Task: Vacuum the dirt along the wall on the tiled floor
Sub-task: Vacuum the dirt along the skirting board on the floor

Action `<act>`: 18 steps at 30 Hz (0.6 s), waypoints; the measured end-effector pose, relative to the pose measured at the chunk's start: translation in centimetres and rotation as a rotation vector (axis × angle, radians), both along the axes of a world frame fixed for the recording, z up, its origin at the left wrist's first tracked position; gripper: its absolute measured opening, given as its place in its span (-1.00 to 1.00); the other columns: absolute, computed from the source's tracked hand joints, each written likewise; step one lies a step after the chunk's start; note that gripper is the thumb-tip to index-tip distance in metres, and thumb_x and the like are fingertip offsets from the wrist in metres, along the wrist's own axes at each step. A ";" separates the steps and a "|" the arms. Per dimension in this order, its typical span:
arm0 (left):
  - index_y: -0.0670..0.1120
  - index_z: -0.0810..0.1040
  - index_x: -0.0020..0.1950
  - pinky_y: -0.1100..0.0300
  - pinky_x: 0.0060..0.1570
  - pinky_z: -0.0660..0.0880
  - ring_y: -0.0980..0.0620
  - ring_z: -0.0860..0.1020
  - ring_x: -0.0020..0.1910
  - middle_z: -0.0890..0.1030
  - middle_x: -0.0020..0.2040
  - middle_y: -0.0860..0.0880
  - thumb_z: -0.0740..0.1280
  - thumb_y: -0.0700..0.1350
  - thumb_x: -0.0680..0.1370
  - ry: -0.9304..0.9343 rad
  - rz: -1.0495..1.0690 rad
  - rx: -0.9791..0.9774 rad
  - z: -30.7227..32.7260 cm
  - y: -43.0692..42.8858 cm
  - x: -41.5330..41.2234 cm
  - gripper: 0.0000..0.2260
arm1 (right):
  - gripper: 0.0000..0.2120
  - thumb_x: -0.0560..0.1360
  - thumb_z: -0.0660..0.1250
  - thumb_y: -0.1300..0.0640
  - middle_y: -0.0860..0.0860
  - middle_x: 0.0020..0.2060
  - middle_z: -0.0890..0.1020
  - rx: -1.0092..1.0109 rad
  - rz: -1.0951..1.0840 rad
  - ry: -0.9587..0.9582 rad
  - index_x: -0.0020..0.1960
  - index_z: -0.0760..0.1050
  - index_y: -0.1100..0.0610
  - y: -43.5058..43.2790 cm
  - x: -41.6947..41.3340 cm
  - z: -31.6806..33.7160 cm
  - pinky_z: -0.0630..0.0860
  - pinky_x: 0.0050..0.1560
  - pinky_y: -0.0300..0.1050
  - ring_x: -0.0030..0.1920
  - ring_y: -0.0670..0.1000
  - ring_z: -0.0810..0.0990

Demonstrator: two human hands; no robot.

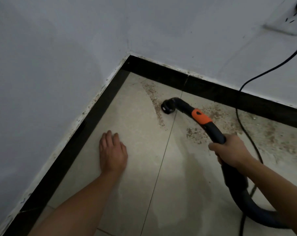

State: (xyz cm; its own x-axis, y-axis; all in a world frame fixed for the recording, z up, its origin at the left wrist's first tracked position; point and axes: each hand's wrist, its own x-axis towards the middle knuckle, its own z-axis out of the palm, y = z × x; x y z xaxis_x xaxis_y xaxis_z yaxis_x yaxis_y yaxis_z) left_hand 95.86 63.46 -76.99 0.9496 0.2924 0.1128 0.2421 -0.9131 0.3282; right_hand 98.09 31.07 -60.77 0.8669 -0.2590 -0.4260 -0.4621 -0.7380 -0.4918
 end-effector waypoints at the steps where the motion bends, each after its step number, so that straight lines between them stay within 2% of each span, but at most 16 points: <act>1: -0.28 0.50 0.26 -0.17 0.30 0.35 -0.32 0.38 0.31 0.46 0.30 -0.33 0.09 -0.11 0.54 -0.008 0.002 0.003 0.0 0.0 0.0 -0.60 | -0.87 0.44 0.44 0.23 0.11 -0.48 0.57 0.009 -0.005 -0.014 -0.19 0.51 0.25 0.9 1.3 -0.3 0.42 -0.48 -0.20 -0.58 0.00 0.52; 6: -0.28 0.50 0.25 -0.15 0.31 0.34 -0.31 0.38 0.32 0.46 0.31 -0.32 0.12 -0.13 0.54 -0.023 0.008 0.017 0.0 -0.2 0.2 -0.62 | -0.86 0.46 0.43 0.18 0.16 -0.37 0.60 0.029 -0.012 -0.031 -0.10 0.50 0.22 3.9 7.6 -1.1 0.52 -0.36 -0.10 -0.45 0.10 0.57; 11: -0.26 0.51 0.26 -0.12 0.34 0.33 -0.28 0.37 0.34 0.46 0.32 -0.29 0.07 -0.10 0.53 0.015 0.017 0.031 0.1 -0.2 0.3 -0.58 | -0.79 0.46 0.45 0.15 0.20 -0.24 0.64 0.013 0.020 -0.036 0.02 0.51 0.22 5.6 11.3 -2.0 0.62 -0.24 0.03 -0.36 0.15 0.63; 18: -0.26 0.52 0.25 -0.12 0.34 0.35 -0.28 0.39 0.34 0.46 0.33 -0.28 0.07 -0.09 0.52 0.036 0.031 0.044 0.3 -0.3 0.6 -0.57 | -0.74 0.45 0.45 0.12 0.16 -0.22 0.64 0.017 0.109 -0.059 0.07 0.49 0.18 9.1 14.4 -2.6 0.56 -0.29 -0.05 -0.34 0.13 0.64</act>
State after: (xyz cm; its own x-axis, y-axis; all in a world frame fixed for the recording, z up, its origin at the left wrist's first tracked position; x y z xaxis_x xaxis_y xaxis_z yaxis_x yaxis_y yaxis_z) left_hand 96.45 63.17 -76.73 0.9439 0.3171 0.0920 0.2813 -0.9182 0.2789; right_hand 112.46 40.18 -63.37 0.9131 -0.1554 -0.3771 -0.3499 -0.7735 -0.5284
